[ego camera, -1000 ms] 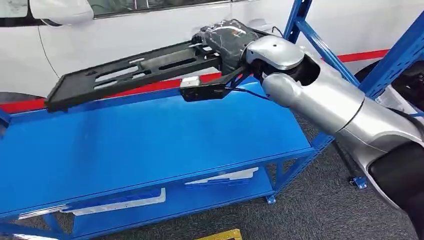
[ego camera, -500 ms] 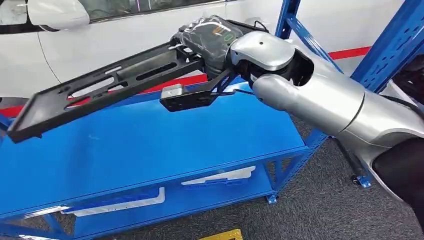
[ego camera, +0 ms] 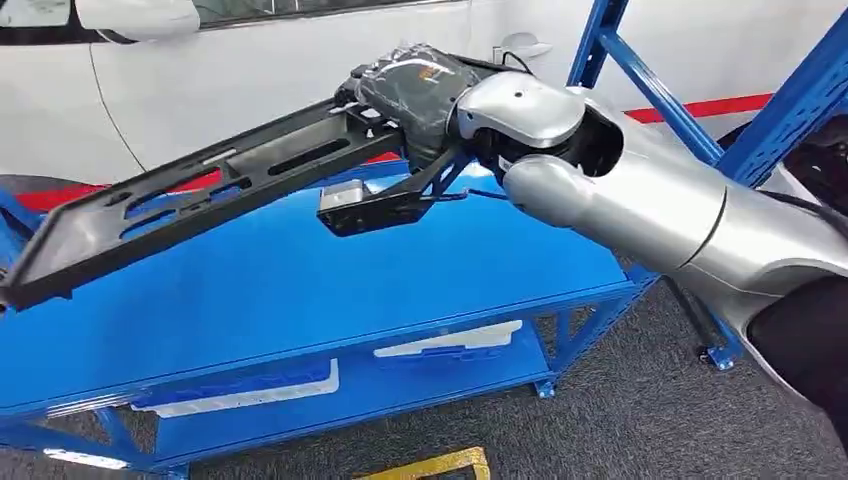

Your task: Take the parts from the cabinet and place them on the table.

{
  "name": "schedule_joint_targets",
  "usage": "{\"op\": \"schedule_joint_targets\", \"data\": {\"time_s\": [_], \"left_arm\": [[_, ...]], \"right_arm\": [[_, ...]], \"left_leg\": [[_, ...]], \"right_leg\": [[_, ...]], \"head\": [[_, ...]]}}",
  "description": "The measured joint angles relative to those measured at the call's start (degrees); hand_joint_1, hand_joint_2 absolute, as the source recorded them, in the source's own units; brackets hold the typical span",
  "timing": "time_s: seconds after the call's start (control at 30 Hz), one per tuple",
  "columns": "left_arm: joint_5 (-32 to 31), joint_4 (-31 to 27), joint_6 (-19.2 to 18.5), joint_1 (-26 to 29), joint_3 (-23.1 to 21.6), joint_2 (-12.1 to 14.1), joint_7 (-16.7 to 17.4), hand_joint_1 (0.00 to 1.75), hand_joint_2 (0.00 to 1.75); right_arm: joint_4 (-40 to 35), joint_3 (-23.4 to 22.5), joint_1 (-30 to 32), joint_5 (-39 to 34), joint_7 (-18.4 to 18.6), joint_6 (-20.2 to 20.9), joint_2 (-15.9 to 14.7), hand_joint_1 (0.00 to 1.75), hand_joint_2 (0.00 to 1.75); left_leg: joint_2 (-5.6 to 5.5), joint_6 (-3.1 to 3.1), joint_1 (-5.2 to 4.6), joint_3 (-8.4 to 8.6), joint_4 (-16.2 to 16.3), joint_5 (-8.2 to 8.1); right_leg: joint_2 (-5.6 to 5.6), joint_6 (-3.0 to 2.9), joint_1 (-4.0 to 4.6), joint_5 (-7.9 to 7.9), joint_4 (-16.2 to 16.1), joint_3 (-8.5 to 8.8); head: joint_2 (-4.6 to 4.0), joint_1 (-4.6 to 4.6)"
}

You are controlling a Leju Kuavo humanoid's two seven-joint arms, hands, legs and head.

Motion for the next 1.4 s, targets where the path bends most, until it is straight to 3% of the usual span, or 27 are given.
{"op": "schedule_joint_targets", "data": {"time_s": [0.03,0.1,0.13,0.17,0.23,0.27,0.3,0.37,0.43,0.47,0.53,0.57,0.6,0.67,0.77,0.8,0.83,0.87,0.9,0.97,1.0,1.03,1.13,1.17,1.3,1.37,1.4], "left_arm": [[0.0,0.0,0.0,0.03,0.07,0.0,0.0,0.0,1.75],[-0.13,0.0,0.04,0.08,0.17,-0.02,0.0,0.0,1.75],[-0.2,0.0,0.04,0.1,0.17,-0.09,0.0,0.0,1.75],[-0.31,0.0,0.07,0.09,0.2,-0.11,-0.02,0.0,1.75],[-0.44,0.0,0.07,0.16,0.28,-0.07,-0.02,0.0,1.75],[-0.46,0.0,0.07,0.37,0.31,-0.04,-0.02,0.0,1.75],[-0.46,0.0,0.09,0.53,0.33,0.22,-0.02,0.0,1.75],[-0.5,0.0,0.07,0.78,0.35,0.24,-0.02,0.0,1.75],[-0.5,0.0,0.07,0.82,0.35,0.31,-0.02,0.0,1.75],[-0.5,0.0,0.07,0.82,0.35,0.31,-0.02,0.0,1.75],[-0.52,0.0,0.02,0.76,0.37,0.39,-0.09,0.0,1.75],[-0.57,0.0,0.02,0.75,0.37,0.46,-0.2,0.0,1.75],[-0.59,0.0,0.0,0.77,0.37,0.52,-0.26,0.0,1.75],[-0.7,0.0,-0.07,0.81,0.39,0.63,-0.42,0.0,1.75],[-0.74,0.0,-0.26,0.99,0.39,0.66,-0.66,0.0,1.75],[-0.74,0.0,-0.26,1.11,0.39,0.66,-0.7,0.0,1.75],[-0.76,0.0,-0.28,1.09,0.39,0.63,-0.72,0.0,1.75],[-0.81,0.0,-0.28,1.07,0.39,0.66,-0.79,0.0,1.75],[-0.92,0.0,-0.26,1.08,0.39,0.74,-0.85,0.0,1.75],[-1.03,0.0,-0.17,1.25,0.42,0.83,-0.85,0.0,1.75],[-1.09,0.0,-0.17,1.4,0.42,0.96,-0.85,0.0,1.75],[-1.14,0.0,-0.15,1.61,0.42,1.01,-0.85,0.0,1.75],[-1.2,0.0,-0.17,1.91,0.44,1.03,-0.85,0.0,1.75],[-1.22,0.0,-0.17,1.96,0.44,1.03,-0.85,0.0,1.75],[-1.38,0.0,-0.2,1.9,0.72,1.25,-0.92,0.0,1.75],[-1.68,0.0,-0.2,2.01,0.76,1.44,-0.92,0.0,1.75],[-1.83,0.0,-0.24,2.04,0.79,1.42,-0.9,0.0,1.75]], "right_arm": [[0.02,0.24,0.06,0.0,0.0,-0.02,-0.04,1.75,1.75],[0.0,0.33,-0.02,0.0,-0.13,-0.17,-0.09,1.75,1.75],[-0.02,0.3,-0.11,0.0,-0.15,-0.37,-0.09,1.75,1.75],[-0.09,0.3,0.01,0.0,-0.33,-0.63,-0.09,1.75,1.75],[-0.13,0.37,-0.05,-0.55,-1.07,-0.74,-0.46,1.75,1.75],[-0.18,0.37,0.03,-0.85,-1.38,-0.72,-0.48,1.75,1.75],[-0.18,0.48,-0.01,-1.01,-1.46,-0.7,-0.7,1.75,1.75],[-0.26,0.59,-0.05,-1.18,-1.71,-0.68,-0.7,1.75,1.75],[-0.26,0.7,-0.04,-1.4,-1.84,-0.68,-0.72,1.75,1.75],[-0.26,0.81,0.03,-1.55,-1.9,-0.66,-0.74,1.75,1.75],[-0.26,0.92,0.17,-1.62,-1.97,-0.66,-0.79,1.75,1.75],[-0.26,0.92,0.13,-1.66,-1.99,-0.68,-0.81,1.75,1.75],[-0.28,0.92,0.12,-1.7,-2.01,-0.7,-0.85,1.75,1.75],[-0.37,0.87,0.11,-1.88,-2.19,-0.77,-1.2,1.75,1.75],[-0.46,0.87,0.21,-2.03,-2.47,-0.83,-1.64,1.75,1.75],[-0.46,0.87,0.22,-2.03,-2.51,-0.83,-1.86,1.75,1.75],[-0.48,0.87,0.17,-2.08,-2.58,-0.87,-2.36,1.75,1.75],[-0.52,0.87,0.18,-2.16,-2.69,-0.9,-2.42,1.75,1.75],[-0.52,0.87,0.35,-2.19,-2.86,-0.98,-2.56,1.75,1.75],[-0.52,0.9,1.11,-2.19,-3.1,-1.07,-3.1,1.75,1.75],[-0.52,0.94,1.55,-2.16,-3.13,-1.12,-3.45,1.75,1.75],[-0.52,1.0,1.84,-2.1,-3.13,-1.2,-3.58,1.75,1.75],[-0.52,1.09,1.88,-1.86,-3.13,-1.33,-3.87,1.75,1.75],[-0.52,1.09,1.99,-1.84,-3.13,-1.51,-3.93,1.75,1.75],[-0.5,1.14,2.07,-1.6,-2.95,-1.9,-4.13,1.75,1.75],[-0.5,1.14,2.11,-0.92,-2.23,-2.25,-4.11,1.75,1.75],[-0.5,1.14,2.17,-0.55,-1.9,-2.49,-4.11,1.75,1.75]], "left_leg": [[0.0,-0.08,-0.05,-0.58,0.16,0.35],[-0.01,-0.37,-0.14,-1.67,0.6,1.11],[-0.02,-0.62,-0.2,-2.2,0.82,1.39],[0.03,-0.89,-0.27,-2.33,0.92,1.8],[0.03,-1.59,-0.12,-2.41,0.54,2.81],[-0.11,-1.99,-0.38,-2.48,0.24,3.35],[-0.12,-2.35,-0.09,-2.8,0.5,2.6],[-0.19,-3.32,0.13,-4.62,5.02,-3.89],[-0.17,-4.13,0.48,-6.51,13.82,-9.61],[-0.17,-4.41,0.63,-6.83,17.15,-10.07],[-0.16,-4.7,0.89,-4.45,17.02,-6.77],[-0.13,-4.64,0.9,-1.82,13.99,-4.92],[-0.12,-4.36,0.9,2.05,9.13,-3.88],[-0.21,-3.55,0.53,8.57,-0.04,-7.53],[-0.26,-2.45,0.19,7.69,-0.47,-7.0],[-0.12,-1.71,0.73,7.79,-1.14,-5.78],[0.23,-1.37,0.69,7.67,-1.23,-5.27],[0.23,-0.86,0.68,7.09,-1.26,-5.09],[0.28,-0.55,0.63,6.54,-1.17,-4.71],[0.32,-0.48,0.61,5.69,-1.06,-4.2],[0.28,-0.57,0.62,5.33,-0.91,-3.98],[0.26,-0.64,0.65,4.99,-0.66,-3.89],[0.26,-1.0,0.69,4.31,0.55,-4.09],[0.3,-1.34,0.65,3.93,0.59,-4.09],[0.25,-2.81,0.5,3.39,0.78,-3.55],[0.17,-3.3,0.64,2.43,2.76,-5.59],[0.17,-3.49,0.66,0.9,6.36,-7.77]], "right_leg": [[-0.01,-0.11,0.01,1.83,-2.68,1.95],[-0.01,-0.76,0.12,5.25,-12.0,8.13],[-0.03,-1.06,0.32,4.09,-15.68,10.38],[-0.11,-0.84,0.69,4.93,-15.78,10.13],[-0.03,-1.03,0.99,5.39,-15.92,9.6],[-0.07,-1.33,0.79,5.98,-16.31,9.3],[-0.43,-1.67,0.15,6.94,-16.7,8.88],[-0.54,-2.64,0.04,8.22,-16.79,7.5],[-0.5,-2.62,0.05,9.52,-16.73,5.78],[-0.5,-2.54,0.05,10.17,-16.64,4.91],[-0.53,-2.27,-0.01,11.22,-16.38,3.2],[-0.5,-2.13,-0.01,11.43,-16.24,2.45],[-0.5,-1.82,-0.01,11.85,-16.06,1.87],[-0.6,-1.21,0.23,12.34,-15.73,1.42],[-0.88,-0.04,0.08,13.53,-16.35,1.66],[-0.8,0.4,0.25,13.64,-16.25,1.38],[-0.41,0.51,0.01,11.94,-15.2,0.87],[-0.28,0.58,0.06,9.12,-12.25,-0.26],[-0.23,0.72,0.02,6.46,-7.82,-1.85],[-0.16,1.04,-0.03,3.19,-0.08,-4.31],[-0.17,1.17,-0.11,3.13,1.0,-4.24],[-0.18,1.23,-0.26,4.23,-0.57,-2.96],[-0.2,1.03,-0.62,9.27,-13.88,5.01],[-0.14,0.65,-0.36,7.75,-14.82,5.53],[-0.04,-0.76,0.03,8.9,-15.06,4.7],[-0.21,-1.49,-0.28,9.37,-15.45,4.69],[-0.2,-1.81,-0.25,9.49,-15.45,4.56]], "head": [[0.0,0.0],[-0.02,0.0],[0.0,0.0],[0.0,-0.21],[0.0,-0.04],[0.0,0.02],[-0.02,0.02],[-0.02,-0.07],[0.0,-0.07],[-0.02,-0.07],[-0.02,-0.07],[0.0,-0.07],[0.0,-0.07],[0.0,-0.02],[-0.02,-0.02],[0.0,0.02],[0.0,0.0],[0.0,-0.02],[-0.02,0.0],[-0.02,0.0],[-0.02,0.0],[0.0,0.0],[-0.02,0.0],[0.0,-0.02],[0.0,-0.02],[0.0,-0.07],[0.0,-0.04]]}}
